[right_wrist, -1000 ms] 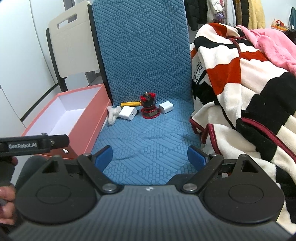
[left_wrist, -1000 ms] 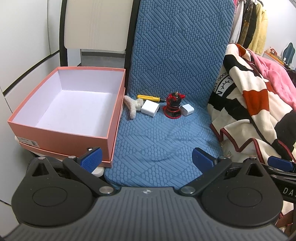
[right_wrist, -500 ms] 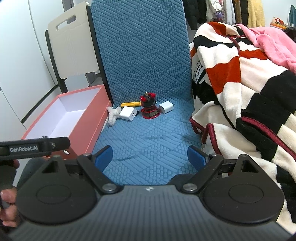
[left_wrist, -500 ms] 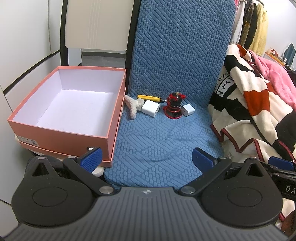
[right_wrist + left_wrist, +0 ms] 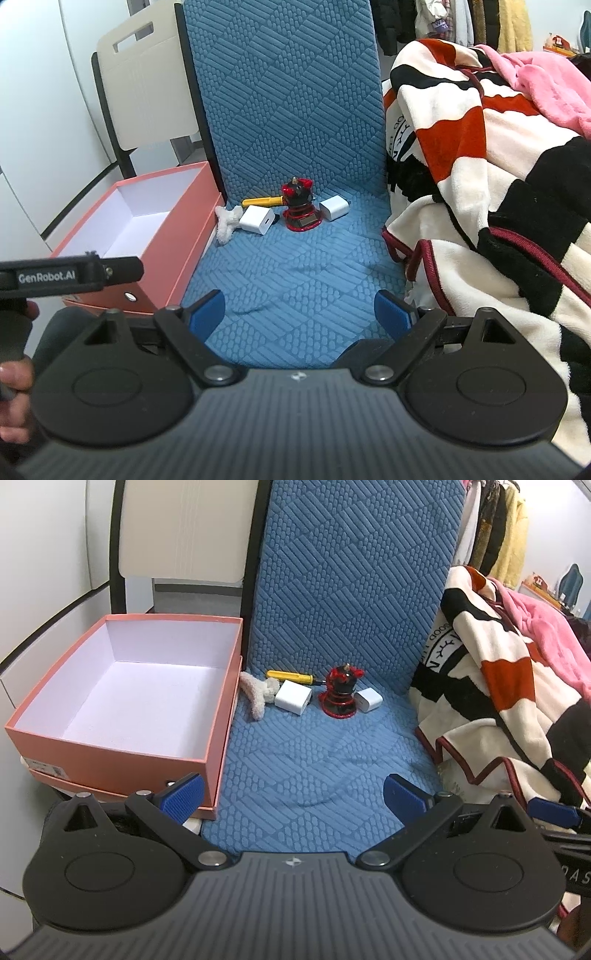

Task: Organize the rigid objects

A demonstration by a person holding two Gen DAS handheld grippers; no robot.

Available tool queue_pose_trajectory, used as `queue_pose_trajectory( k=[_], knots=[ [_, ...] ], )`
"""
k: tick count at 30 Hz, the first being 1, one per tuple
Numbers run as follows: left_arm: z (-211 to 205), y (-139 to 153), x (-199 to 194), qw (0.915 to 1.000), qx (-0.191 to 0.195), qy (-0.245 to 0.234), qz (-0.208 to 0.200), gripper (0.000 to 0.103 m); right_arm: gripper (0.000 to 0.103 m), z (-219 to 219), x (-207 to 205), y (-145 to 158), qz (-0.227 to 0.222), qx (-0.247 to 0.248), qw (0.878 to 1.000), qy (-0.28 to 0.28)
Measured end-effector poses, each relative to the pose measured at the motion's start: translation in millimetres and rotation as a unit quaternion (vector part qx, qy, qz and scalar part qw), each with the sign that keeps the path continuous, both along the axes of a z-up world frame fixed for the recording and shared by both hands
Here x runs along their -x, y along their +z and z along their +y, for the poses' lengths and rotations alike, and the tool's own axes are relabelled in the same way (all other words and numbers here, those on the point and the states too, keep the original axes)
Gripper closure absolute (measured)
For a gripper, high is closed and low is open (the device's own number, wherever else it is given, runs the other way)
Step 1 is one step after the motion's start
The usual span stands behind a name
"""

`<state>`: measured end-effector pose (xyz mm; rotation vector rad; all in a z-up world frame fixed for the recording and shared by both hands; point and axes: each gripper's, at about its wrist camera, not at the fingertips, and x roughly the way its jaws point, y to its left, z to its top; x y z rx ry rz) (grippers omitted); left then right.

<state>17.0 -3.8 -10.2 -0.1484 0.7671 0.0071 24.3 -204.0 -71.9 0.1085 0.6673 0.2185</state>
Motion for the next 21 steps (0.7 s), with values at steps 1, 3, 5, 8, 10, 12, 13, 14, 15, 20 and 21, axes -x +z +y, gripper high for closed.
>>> queue_pose_trajectory(
  k=[1,3,5,8,10,12,13,14,15,20,21],
  knots=[
    [-0.6,-1.2,-0.5,1.0000,0.000,-0.002,0.002,0.000,0.014,-0.3,0.0,-0.2,0.000,0.000,1.000,-0.001],
    [-2.0,-4.0,-1.4,1.0000,-0.001,-0.007,0.004,0.000,0.014,-1.3,-0.3,-1.0,0.001,0.000,1.000,-0.002],
    [-3.2,-7.4,-5.0,0.9999,-0.004,-0.010,0.005,0.000,0.014,-1.9,-1.4,-2.5,0.002,0.001,1.000,-0.003],
    [-4.1,-14.3,-11.7,0.9998,-0.007,-0.018,0.006,0.000,0.014,-3.3,-5.5,-6.3,0.002,0.005,1.000,-0.007],
    [-4.9,-20.1,-16.1,0.9996,-0.012,-0.024,0.007,0.000,0.014,-4.5,-9.7,-9.2,0.001,0.006,1.000,-0.013],
    [-7.8,-27.5,-23.4,0.9992,-0.026,-0.027,0.012,0.000,0.014,-5.3,-15.0,-12.4,-0.001,0.004,1.000,-0.018],
    [-9.2,-31.5,-26.9,0.9990,-0.031,-0.030,0.013,0.000,0.014,-5.5,-17.7,-14.0,-0.001,0.004,1.000,-0.024],
    [-10.4,-35.5,-30.4,0.9988,-0.035,-0.033,0.013,0.000,0.014,-5.5,-21.0,-15.5,-0.001,0.004,0.999,-0.032],
    [-12.3,-40.0,-34.8,0.9986,-0.038,-0.036,0.013,0.000,0.014,-5.6,-24.0,-17.0,-0.002,0.001,0.999,-0.036],
    [-16.7,-59.4,-53.9,0.9980,-0.046,-0.043,0.013,0.000,0.014,-1.7,-41.1,-23.5,-0.005,-0.014,0.999,-0.047],
    [-18.5,-64.0,-57.8,0.9976,-0.050,-0.046,0.009,0.000,0.014,-0.7,-44.0,-24.6,-0.007,-0.014,0.999,-0.050]
  ],
)
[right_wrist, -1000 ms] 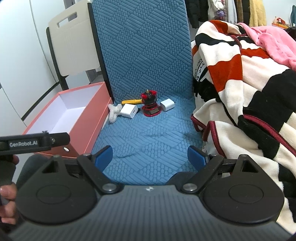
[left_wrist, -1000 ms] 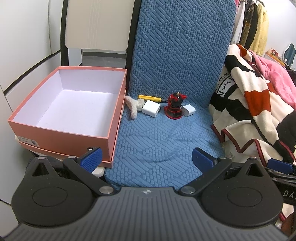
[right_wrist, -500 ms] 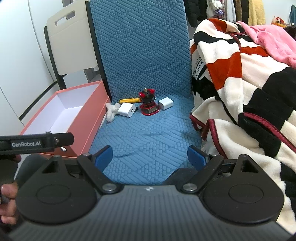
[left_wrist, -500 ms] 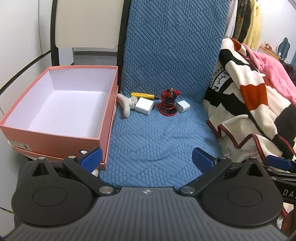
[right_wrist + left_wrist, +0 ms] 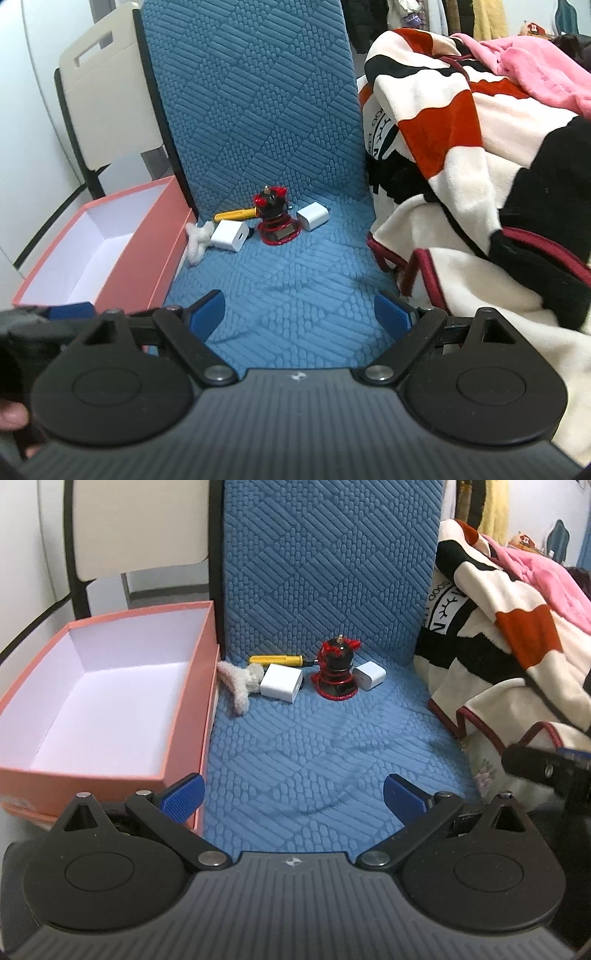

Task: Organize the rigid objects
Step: 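Close left tool on white plush toy while right tool approaches red figurine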

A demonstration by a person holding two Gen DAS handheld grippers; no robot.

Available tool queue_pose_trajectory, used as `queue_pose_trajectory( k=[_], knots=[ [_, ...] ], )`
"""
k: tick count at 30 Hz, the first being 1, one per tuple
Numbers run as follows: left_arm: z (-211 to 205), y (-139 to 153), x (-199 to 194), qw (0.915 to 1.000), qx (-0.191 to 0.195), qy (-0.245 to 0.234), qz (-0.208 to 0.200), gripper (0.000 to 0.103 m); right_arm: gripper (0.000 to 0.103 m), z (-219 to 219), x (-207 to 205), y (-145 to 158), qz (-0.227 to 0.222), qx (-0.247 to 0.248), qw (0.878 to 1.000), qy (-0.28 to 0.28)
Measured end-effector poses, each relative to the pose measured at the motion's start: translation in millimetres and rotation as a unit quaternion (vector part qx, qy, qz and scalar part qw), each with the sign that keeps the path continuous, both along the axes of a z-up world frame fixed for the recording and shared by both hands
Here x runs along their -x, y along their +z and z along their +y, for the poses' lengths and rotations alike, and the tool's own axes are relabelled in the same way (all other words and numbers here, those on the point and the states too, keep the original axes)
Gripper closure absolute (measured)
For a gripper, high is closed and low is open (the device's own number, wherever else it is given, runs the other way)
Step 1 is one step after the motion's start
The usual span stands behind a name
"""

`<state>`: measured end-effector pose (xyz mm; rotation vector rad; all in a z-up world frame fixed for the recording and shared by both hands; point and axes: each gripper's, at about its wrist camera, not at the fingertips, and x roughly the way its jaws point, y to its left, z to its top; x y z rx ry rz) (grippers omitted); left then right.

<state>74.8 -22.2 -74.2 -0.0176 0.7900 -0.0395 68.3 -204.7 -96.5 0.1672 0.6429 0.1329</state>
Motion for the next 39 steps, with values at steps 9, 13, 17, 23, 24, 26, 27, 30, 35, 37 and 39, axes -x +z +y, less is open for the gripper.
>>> queue_pose_trajectory(
  k=[9,13,17,23,24,26,27,30,35,37,39],
  knots=[
    [-6.5,-26.6,-32.4,0.9997,0.001,-0.008,-0.024,0.000,0.014,-1.2,-43.0,-11.2,-0.029,-0.048,0.997,-0.048],
    [-16.2,-35.4,-47.2,0.9987,-0.027,-0.005,-0.043,0.005,0.021,-3.3,-66.7,-14.4,-0.040,-0.063,0.996,-0.044],
    [-22.5,-49.5,-63.2,0.9974,-0.048,0.012,-0.052,0.017,0.025,-1.3,-89.8,-20.1,-0.046,-0.071,0.995,-0.048],
    [-20.7,-68.4,-91.3,0.9955,-0.064,0.034,-0.060,0.031,0.033,5.9,-127.7,-39.4,-0.022,-0.076,0.996,-0.029],
    [-20.1,-71.7,-96.4,0.9952,-0.067,0.038,-0.059,0.031,0.033,6.3,-134.7,-43.0,-0.012,-0.083,0.996,-0.021],
    [-18.7,-78.3,-107.8,0.9955,-0.066,0.044,-0.052,0.033,0.033,6.6,-145.6,-48.2,-0.005,-0.088,0.996,-0.010],
    [-18.7,-81.8,-113.5,0.9952,-0.070,0.046,-0.050,0.034,0.033,8.7,-151.2,-50.8,0.000,-0.081,0.997,-0.008],
    [-16.7,-91.0,-128.0,0.9940,-0.081,0.058,-0.044,0.037,0.033,15.5,-163.9,-56.7,0.005,-0.068,0.998,0.008],
    [-10.8,-98.7,-150.0,0.9930,-0.092,0.063,-0.038,0.044,0.034,25.0,-183.6,-62.7,0.025,-0.066,0.997,0.027],
    [-7.9,-99.4,-159.9,0.9917,-0.104,0.065,-0.038,0.046,0.034,30.0,-191.1,-63.2,0.023,-0.055,0.998,0.029],
    [-1.9,-100.4,-170.8,0.9911,-0.108,0.070,-0.036,0.047,0.034,33.2,-199.8,-63.7,0.024,-0.050,0.998,0.030]
  ],
)
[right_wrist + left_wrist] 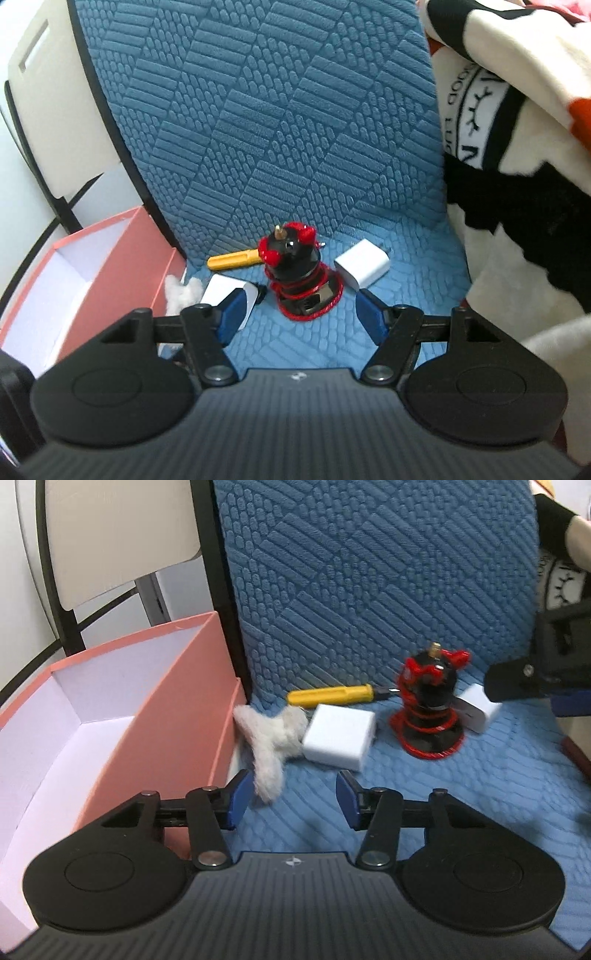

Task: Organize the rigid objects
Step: 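Close left tool on white plush toy while right tool approaches red figurine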

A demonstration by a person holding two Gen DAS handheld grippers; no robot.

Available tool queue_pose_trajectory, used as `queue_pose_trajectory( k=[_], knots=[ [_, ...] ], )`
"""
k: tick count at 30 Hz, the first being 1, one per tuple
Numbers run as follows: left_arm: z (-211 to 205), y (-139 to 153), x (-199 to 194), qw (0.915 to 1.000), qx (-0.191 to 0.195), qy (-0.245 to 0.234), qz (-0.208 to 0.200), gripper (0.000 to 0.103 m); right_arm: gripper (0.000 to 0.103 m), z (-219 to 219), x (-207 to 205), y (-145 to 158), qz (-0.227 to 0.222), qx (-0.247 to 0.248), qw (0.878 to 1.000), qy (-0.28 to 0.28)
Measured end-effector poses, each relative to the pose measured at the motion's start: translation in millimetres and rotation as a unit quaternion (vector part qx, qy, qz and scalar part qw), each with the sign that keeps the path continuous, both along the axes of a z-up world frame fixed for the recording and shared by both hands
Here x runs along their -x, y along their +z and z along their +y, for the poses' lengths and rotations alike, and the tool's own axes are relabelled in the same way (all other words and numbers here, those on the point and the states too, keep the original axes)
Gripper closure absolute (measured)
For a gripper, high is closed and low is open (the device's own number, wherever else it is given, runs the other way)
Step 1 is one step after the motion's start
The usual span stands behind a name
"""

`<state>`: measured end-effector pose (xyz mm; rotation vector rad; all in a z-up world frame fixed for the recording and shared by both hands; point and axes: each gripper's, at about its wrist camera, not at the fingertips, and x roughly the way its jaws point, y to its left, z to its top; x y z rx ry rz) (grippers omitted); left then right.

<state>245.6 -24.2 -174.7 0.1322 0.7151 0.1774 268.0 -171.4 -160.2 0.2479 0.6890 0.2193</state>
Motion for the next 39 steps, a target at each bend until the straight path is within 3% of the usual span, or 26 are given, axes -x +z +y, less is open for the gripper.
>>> queue_pose_trajectory(
  k=[9,18,21,24,27,36,39],
  knots=[
    [8.4,-19.5,-31.5,0.9994,-0.020,0.003,0.029,0.055,0.034,14.8,-39.5,1.0,0.002,0.014,1.000,0.004],
    [15.5,-30.3,-42.7,0.9986,-0.003,0.017,0.050,0.056,0.034,27.5,-63.2,-4.4,0.008,0.037,0.999,0.006],
    [16.9,-31.7,-43.3,0.9986,0.004,0.018,0.049,0.062,0.035,33.4,-70.3,-8.4,0.014,0.053,0.998,0.008],
    [17.2,-32.3,-43.6,0.9986,0.006,0.022,0.048,0.073,0.036,41.1,-76.4,-14.4,0.021,0.087,0.996,0.009],
    [20.1,-31.6,-43.4,0.9983,0.014,0.027,0.049,0.087,0.036,44.3,-80.1,-19.1,0.026,0.089,0.996,0.019],
    [21.2,-24.2,-33.6,0.9981,0.041,0.013,0.045,0.087,0.037,55.4,-85.0,-24.9,0.020,0.111,0.993,0.032],
    [21.4,-21.5,-27.8,0.9979,0.047,0.005,0.045,0.087,0.050,54.6,-84.5,-22.3,0.012,0.104,0.994,0.040]
  ],
)
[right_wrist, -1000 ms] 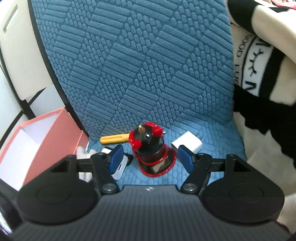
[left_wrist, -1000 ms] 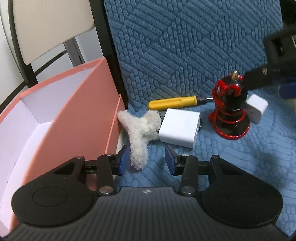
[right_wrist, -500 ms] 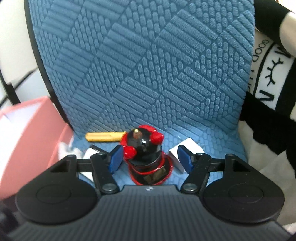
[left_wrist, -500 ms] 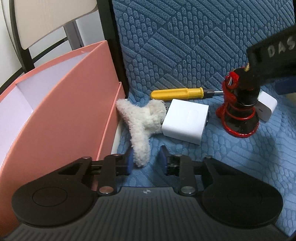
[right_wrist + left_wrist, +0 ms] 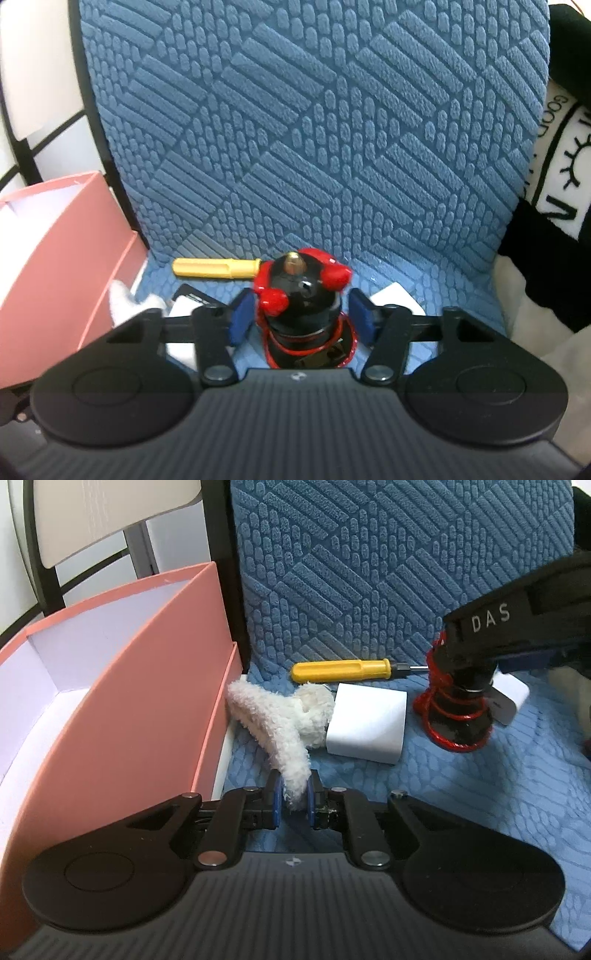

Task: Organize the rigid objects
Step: 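Close left tool on white plush toy while right tool approaches red figurine, then close right tool on red-and-black figurine while left tool holds plush toy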

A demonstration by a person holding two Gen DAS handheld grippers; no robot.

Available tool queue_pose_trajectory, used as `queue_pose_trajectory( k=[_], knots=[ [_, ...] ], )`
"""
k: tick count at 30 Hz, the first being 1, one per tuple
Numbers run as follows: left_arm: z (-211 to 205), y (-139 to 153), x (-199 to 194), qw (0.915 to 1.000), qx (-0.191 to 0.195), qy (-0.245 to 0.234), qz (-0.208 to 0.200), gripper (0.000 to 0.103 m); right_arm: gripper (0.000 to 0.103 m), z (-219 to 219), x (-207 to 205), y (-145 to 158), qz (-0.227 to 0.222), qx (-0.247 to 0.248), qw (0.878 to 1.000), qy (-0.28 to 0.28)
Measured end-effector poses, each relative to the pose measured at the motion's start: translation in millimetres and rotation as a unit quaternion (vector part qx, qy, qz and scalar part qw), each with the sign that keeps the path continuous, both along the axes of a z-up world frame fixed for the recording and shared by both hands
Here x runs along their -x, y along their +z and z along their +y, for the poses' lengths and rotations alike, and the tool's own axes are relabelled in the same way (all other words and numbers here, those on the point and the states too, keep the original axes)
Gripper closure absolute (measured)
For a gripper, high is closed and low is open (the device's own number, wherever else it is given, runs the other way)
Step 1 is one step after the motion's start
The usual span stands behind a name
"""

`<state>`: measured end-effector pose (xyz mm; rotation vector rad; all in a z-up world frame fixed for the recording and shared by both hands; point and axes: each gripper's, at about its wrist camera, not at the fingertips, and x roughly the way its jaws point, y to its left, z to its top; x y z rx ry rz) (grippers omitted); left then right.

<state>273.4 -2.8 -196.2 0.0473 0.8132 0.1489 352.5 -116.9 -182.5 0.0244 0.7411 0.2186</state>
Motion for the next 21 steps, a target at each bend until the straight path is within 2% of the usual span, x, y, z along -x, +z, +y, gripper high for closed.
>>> queue_pose_trajectory(
  k=[10,14,21],
  knots=[
    [4.4,8.1,24.7,0.9992,0.039,-0.009,-0.003,0.087,0.052,-7.0,23.4,10.6,-0.009,0.003,1.000,-0.013],
    [2.2,12.9,38.1,0.9989,0.045,-0.014,-0.006,0.087,0.053,-15.4,40.7,10.9,-0.006,0.001,1.000,-0.019],
    [-0.8,21.9,60.7,0.9966,0.079,-0.023,-0.002,0.088,0.055,-16.2,74.4,16.1,-0.009,0.013,1.000,-0.025]
  ],
)
